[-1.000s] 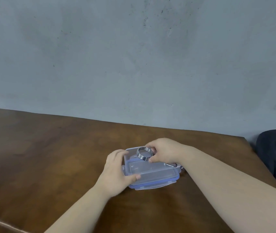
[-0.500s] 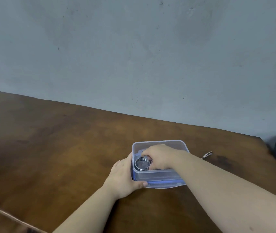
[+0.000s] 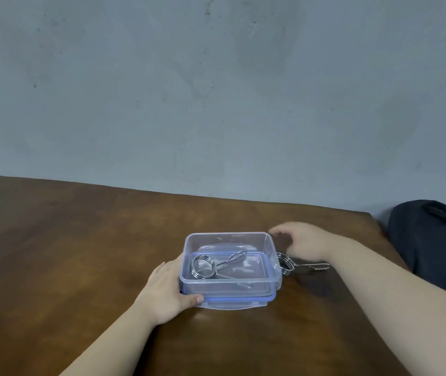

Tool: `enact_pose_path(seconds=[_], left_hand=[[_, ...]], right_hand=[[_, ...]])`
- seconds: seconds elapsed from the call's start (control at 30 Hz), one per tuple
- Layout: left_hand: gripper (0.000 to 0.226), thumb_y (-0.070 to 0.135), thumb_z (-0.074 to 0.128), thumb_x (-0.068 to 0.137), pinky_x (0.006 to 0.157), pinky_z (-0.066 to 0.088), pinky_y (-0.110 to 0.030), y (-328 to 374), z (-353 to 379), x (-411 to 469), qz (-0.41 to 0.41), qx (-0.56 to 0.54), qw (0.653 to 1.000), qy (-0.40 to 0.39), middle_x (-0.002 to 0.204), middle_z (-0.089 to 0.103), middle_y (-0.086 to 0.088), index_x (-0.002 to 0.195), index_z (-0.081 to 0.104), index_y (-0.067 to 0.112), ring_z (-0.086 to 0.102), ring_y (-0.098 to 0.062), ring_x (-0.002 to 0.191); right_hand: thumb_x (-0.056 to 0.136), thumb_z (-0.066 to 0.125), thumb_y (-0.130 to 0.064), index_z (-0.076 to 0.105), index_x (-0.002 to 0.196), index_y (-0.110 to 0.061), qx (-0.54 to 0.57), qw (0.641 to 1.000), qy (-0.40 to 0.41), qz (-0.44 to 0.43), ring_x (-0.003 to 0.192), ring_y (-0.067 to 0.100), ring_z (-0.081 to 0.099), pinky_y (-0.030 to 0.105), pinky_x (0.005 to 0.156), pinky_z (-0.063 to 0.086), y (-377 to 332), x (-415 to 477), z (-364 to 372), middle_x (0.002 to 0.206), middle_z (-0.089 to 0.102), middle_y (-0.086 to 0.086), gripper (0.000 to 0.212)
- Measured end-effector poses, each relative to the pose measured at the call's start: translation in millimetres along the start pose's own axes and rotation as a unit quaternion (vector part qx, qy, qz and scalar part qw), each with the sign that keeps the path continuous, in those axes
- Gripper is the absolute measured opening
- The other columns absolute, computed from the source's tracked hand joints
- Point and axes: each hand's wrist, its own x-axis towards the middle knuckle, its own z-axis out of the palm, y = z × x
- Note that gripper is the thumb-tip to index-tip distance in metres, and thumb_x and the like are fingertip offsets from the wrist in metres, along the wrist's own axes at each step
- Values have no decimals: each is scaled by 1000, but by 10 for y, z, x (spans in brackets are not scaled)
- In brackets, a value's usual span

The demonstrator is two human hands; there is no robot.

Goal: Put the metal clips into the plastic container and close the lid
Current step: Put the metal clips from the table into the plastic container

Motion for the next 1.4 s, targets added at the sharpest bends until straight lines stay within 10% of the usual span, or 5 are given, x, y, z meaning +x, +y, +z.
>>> enact_pose_path(seconds=[0.17,0.67,0.83,1.2,1.4], left_hand=[[72,50,79,60,100,44,-39,-7,5,92,-3,-19,1000,-12,108,63,30,125,49,47,53,5,105],[69,48,80,60,98,46,-40,-12,9,108,9,-13,1000,-5,108,62,29,122,50,48,54,0,104],[67,48,81,60,98,45,-42,-23,0,105,25,-10,1000,3,109,64,26,119,50,47,56,-2,104],[68,58,76,62,102,42,-41,-96,40,146,40,4,999,-2,115,61,28,124,50,47,55,-5,109],[63,55,77,61,101,43,-41,-88,29,142,50,2,999,1,110,60,29,114,44,56,55,-5,106]], right_hand=[[77,78,-24,53,136,-49,-55,994,-94,-9,110,20,55,35,96,39,128,-5,225,123,65,-13,68],[73,90,-41,75,108,-33,133,976,139,-98,100,20,69,35,95,52,-650,-222,-410,106,76,0,39],[75,82,-52,70,97,-39,61,984,45,-160,64,-1,63,30,65,51,-1303,-14,-87,88,72,-14,28],[75,79,-49,60,86,-26,-106,989,-11,-100,80,20,59,30,53,37,-1013,406,588,86,62,-7,32],[85,69,-56,61,132,-25,-67,994,-2,-90,111,25,60,36,83,48,-955,349,558,121,59,-1,56]])
